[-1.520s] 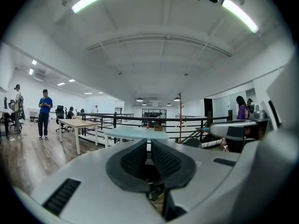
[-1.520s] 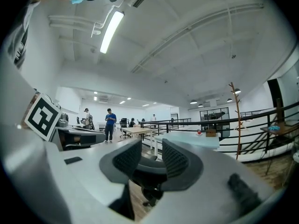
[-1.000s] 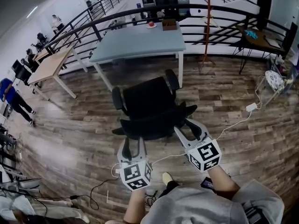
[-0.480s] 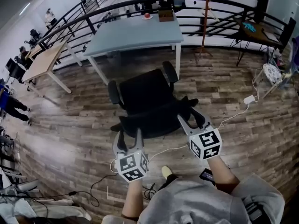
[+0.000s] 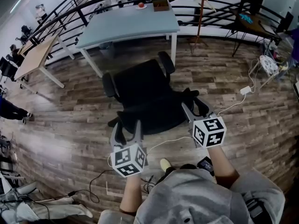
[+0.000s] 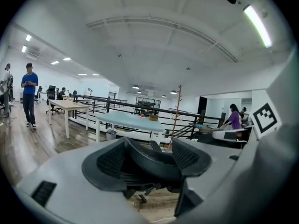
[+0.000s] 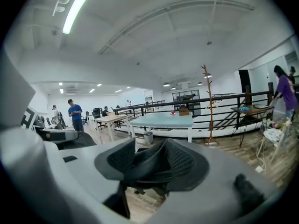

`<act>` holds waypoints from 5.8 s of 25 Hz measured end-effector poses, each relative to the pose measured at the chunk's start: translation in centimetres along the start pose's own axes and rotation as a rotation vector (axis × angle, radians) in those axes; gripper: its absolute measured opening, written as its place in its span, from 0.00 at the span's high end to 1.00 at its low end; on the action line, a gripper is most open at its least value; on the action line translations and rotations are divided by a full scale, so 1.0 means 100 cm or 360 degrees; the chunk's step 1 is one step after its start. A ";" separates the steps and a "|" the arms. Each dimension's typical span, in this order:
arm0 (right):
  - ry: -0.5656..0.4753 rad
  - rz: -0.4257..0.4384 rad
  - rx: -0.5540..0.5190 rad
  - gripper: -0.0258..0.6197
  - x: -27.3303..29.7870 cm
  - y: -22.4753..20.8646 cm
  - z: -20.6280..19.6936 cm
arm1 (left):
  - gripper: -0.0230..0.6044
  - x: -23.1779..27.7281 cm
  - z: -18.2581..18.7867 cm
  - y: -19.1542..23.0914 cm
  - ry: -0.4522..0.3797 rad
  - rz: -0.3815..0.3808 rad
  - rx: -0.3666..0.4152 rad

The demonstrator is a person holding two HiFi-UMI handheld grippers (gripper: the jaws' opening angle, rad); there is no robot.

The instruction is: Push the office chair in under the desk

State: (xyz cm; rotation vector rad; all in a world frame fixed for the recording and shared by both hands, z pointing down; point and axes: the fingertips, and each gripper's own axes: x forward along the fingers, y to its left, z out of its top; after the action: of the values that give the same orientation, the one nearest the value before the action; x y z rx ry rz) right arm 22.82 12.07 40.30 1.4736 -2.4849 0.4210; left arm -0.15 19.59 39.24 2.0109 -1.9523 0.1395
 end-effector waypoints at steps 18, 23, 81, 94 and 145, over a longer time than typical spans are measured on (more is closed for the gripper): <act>0.0097 0.0115 0.0292 0.62 0.023 -0.006 0.000 | 0.45 0.016 0.000 0.006 0.0116 0.0141 -0.0102; 0.0085 0.0127 0.0328 0.62 0.025 -0.010 0.002 | 0.46 0.021 0.001 0.003 0.0079 0.0172 -0.0145; 0.0041 0.0131 0.0332 0.62 0.180 -0.070 0.052 | 0.51 0.186 0.051 0.030 0.0032 0.0314 -0.0118; 0.0075 0.0062 0.0290 0.62 0.213 -0.059 0.060 | 0.51 0.214 0.064 0.057 0.0038 0.0267 -0.0086; 0.0014 -0.0142 0.0295 0.66 0.348 -0.054 0.103 | 0.51 0.340 0.114 0.132 0.0042 0.0127 -0.0052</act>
State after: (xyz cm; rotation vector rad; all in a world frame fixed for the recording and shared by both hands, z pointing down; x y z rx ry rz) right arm 10.72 -22.49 42.89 1.6402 -2.4174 0.6541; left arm -13.17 -16.34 40.94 1.9017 -2.0062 0.1515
